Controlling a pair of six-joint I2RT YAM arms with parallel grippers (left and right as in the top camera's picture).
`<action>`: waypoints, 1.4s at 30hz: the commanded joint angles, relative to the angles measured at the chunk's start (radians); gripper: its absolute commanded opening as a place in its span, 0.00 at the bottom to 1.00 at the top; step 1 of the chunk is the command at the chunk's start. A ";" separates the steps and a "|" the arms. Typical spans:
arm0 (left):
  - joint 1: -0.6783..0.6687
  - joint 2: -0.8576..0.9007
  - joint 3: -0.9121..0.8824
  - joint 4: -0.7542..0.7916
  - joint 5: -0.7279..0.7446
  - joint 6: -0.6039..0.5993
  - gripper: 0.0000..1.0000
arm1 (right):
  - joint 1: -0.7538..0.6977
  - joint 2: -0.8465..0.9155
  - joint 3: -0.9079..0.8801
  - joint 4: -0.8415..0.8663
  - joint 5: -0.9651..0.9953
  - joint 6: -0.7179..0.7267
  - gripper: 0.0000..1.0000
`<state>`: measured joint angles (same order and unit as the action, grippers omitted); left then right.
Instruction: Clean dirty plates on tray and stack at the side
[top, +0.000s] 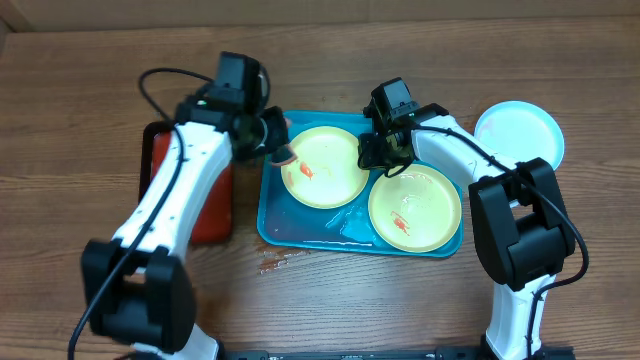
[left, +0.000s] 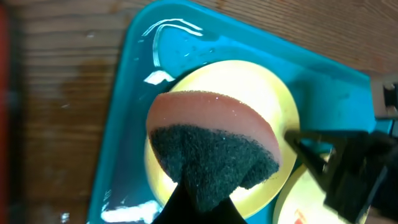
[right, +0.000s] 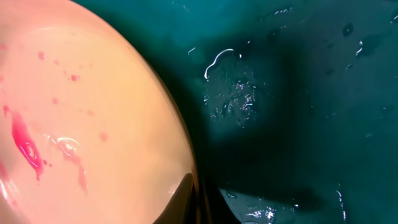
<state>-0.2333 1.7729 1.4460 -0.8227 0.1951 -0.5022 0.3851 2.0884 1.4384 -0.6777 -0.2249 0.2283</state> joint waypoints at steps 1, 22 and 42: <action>-0.048 0.082 -0.009 0.062 0.052 -0.082 0.04 | 0.003 0.005 -0.011 0.008 -0.006 0.013 0.04; -0.111 0.324 -0.008 0.157 -0.019 -0.232 0.04 | 0.008 0.005 -0.011 0.019 0.003 0.012 0.04; -0.070 0.326 0.138 0.053 0.122 -0.064 0.04 | 0.008 0.005 -0.011 0.025 0.003 0.016 0.04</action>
<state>-0.2993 2.0846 1.5417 -0.7933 0.1799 -0.5922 0.3988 2.0884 1.4338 -0.6552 -0.2291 0.2394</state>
